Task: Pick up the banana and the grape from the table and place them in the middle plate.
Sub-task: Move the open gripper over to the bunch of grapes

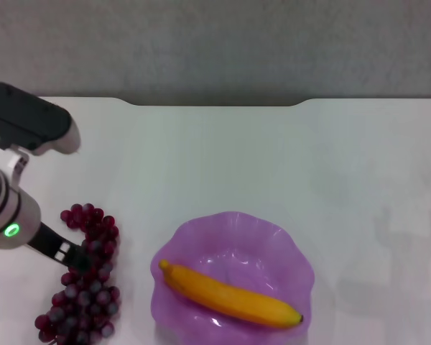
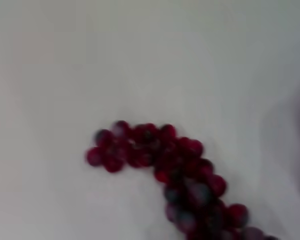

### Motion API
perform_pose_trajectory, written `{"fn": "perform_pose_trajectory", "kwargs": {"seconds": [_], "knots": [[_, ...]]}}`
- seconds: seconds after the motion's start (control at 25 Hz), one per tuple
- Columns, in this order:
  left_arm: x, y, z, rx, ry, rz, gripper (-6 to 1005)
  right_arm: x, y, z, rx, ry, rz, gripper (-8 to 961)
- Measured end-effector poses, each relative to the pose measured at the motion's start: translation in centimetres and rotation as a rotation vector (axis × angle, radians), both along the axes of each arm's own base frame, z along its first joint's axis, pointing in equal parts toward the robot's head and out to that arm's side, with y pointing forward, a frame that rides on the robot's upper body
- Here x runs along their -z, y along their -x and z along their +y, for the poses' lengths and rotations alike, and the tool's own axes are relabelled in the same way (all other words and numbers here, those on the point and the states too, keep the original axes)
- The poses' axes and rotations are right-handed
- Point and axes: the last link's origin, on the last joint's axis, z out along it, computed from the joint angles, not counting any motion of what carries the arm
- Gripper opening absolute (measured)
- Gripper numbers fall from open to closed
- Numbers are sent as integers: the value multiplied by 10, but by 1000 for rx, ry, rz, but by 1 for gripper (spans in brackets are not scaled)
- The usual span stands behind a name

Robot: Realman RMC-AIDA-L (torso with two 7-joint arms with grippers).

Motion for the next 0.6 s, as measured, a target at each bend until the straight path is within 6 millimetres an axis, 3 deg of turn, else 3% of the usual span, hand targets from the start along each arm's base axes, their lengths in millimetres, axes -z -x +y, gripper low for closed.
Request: {"fn": "perform_pose_trajectory", "kwargs": {"seconds": [0.4, 0.6], "knots": [[15, -12, -2, 24, 80, -100, 738, 0, 1, 2, -2, 6, 2, 863], [18, -8, 4, 24, 64, -97, 734, 0, 2, 3, -5, 6, 2, 863]]}}
